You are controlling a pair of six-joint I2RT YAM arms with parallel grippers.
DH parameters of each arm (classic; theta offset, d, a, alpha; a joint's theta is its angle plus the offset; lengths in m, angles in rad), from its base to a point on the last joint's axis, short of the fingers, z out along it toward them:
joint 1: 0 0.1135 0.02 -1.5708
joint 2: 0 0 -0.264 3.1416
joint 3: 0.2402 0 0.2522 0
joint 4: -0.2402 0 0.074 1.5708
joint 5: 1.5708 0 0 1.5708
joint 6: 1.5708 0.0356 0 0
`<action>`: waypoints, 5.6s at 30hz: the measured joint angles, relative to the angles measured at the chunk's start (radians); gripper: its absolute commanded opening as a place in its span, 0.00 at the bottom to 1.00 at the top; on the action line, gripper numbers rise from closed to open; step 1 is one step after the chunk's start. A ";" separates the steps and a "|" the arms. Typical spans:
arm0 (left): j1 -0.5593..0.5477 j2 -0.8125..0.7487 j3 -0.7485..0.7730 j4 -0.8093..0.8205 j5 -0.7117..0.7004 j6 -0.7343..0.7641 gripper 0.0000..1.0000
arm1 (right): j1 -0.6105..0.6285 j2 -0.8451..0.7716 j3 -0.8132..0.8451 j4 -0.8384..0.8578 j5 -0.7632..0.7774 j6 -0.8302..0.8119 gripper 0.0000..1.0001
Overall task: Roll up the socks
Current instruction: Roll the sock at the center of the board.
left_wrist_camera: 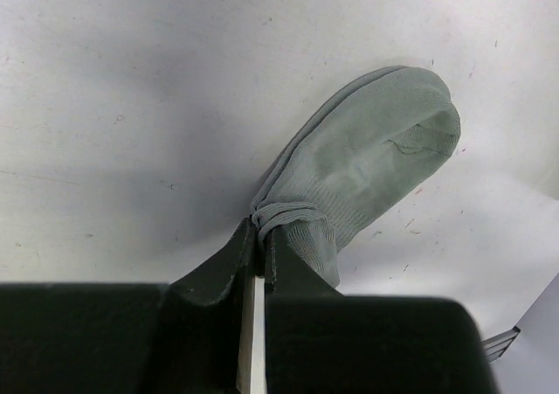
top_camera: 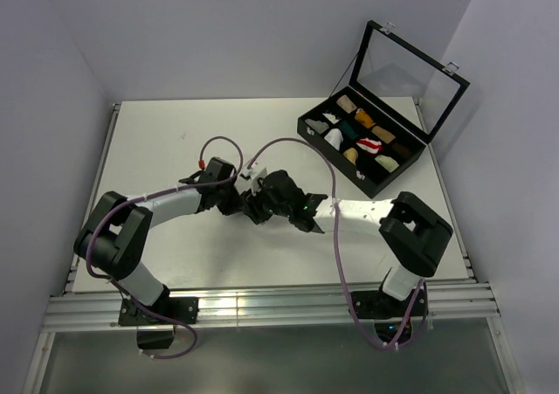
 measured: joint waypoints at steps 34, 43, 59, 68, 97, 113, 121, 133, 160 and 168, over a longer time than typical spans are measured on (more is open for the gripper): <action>0.028 -0.032 0.029 -0.025 -0.015 0.033 0.53 | 0.002 0.235 0.043 0.056 0.098 -0.056 0.00; 0.040 -0.261 -0.105 -0.004 -0.081 -0.004 0.65 | -0.167 0.301 0.228 -0.253 -0.379 0.093 0.00; 0.021 -0.220 -0.251 0.148 -0.040 -0.061 0.58 | -0.302 0.495 0.304 -0.241 -0.854 0.394 0.00; 0.002 -0.141 -0.230 0.193 -0.025 -0.080 0.38 | -0.310 0.509 0.304 -0.227 -0.882 0.436 0.00; -0.007 0.023 -0.024 0.045 0.002 0.020 0.02 | 0.090 0.032 0.065 -0.170 0.101 0.023 0.48; -0.005 0.028 -0.018 0.040 0.016 0.034 0.02 | 0.100 0.184 0.065 -0.125 0.260 -0.061 0.48; -0.004 0.028 -0.018 0.040 0.018 0.032 0.26 | 0.114 0.203 0.060 -0.106 0.290 -0.086 0.21; 0.028 -0.188 -0.090 0.003 -0.037 -0.015 0.65 | 0.032 0.193 0.058 -0.085 0.014 0.009 0.00; 0.008 -0.176 -0.238 0.140 0.015 -0.082 0.51 | -0.304 0.446 0.094 0.098 -0.887 0.590 0.00; -0.002 -0.084 -0.182 0.151 0.039 -0.090 0.13 | -0.305 0.444 0.094 0.090 -0.873 0.587 0.15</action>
